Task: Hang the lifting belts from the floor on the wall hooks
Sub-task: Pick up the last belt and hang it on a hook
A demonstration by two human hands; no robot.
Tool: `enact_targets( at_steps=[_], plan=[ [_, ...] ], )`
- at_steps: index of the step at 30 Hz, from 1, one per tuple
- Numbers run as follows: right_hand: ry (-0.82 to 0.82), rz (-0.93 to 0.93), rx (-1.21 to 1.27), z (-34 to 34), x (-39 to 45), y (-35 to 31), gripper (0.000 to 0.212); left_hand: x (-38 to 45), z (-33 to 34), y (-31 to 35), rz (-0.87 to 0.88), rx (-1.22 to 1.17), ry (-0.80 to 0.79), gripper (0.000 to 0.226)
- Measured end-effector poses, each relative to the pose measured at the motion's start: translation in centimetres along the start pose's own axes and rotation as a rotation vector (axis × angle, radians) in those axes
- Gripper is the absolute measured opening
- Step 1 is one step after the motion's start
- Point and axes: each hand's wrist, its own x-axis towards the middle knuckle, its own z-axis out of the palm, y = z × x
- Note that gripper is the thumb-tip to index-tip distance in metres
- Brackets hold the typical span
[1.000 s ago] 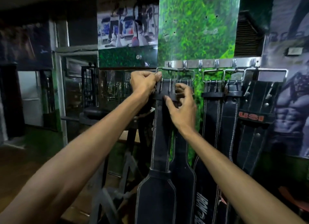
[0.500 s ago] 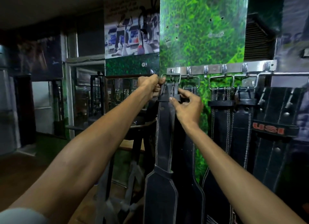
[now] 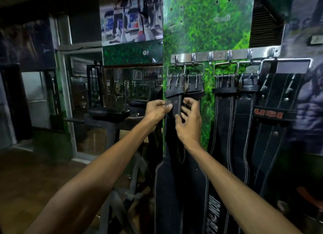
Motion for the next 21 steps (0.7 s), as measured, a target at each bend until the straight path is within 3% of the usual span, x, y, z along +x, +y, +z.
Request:
enact_targets(
  at_steps=[3,6,8,12,14,17,19,21],
  plan=[
    [-0.065,0.146,-0.13,-0.1,-2.9,1.9,0.059,-2.5,-1.2,-1.8,-0.026,0.062,-0.021,0.012],
    [-0.218,0.39,-0.329,-0.8,-6.4,3.2,0.024,-5.0,-2.1,-3.0,-0.047,0.082,-0.094,0.02],
    [-0.212,0.441,-0.374,-1.2,-7.9,3.3,0.023,-6.2,-2.4,-3.5,-0.064,0.078,-0.111,0.021],
    [-0.269,0.444,-0.267,-2.7,-9.3,1.6,0.04,-9.4,-2.6,-4.5,-0.078,0.09,-0.176,0.008],
    [-0.325,0.428,-0.3,-3.9,-11.8,0.6,0.034,-11.1,-2.7,-5.1,-0.087,0.106,-0.163,0.005],
    [-0.376,0.356,-0.489,-5.7,-17.5,-0.3,0.045,-14.5,-3.5,-6.5,-0.109,0.156,-0.134,0.012],
    [-0.381,0.408,-0.401,-6.1,-19.6,-1.0,0.056,-17.4,-4.2,-8.0,-0.138,0.184,-0.163,0.018],
    [-0.348,0.47,-0.31,-5.9,-20.0,-1.8,0.06,-20.3,-5.0,-9.1,-0.161,0.194,-0.221,0.04]
  ],
)
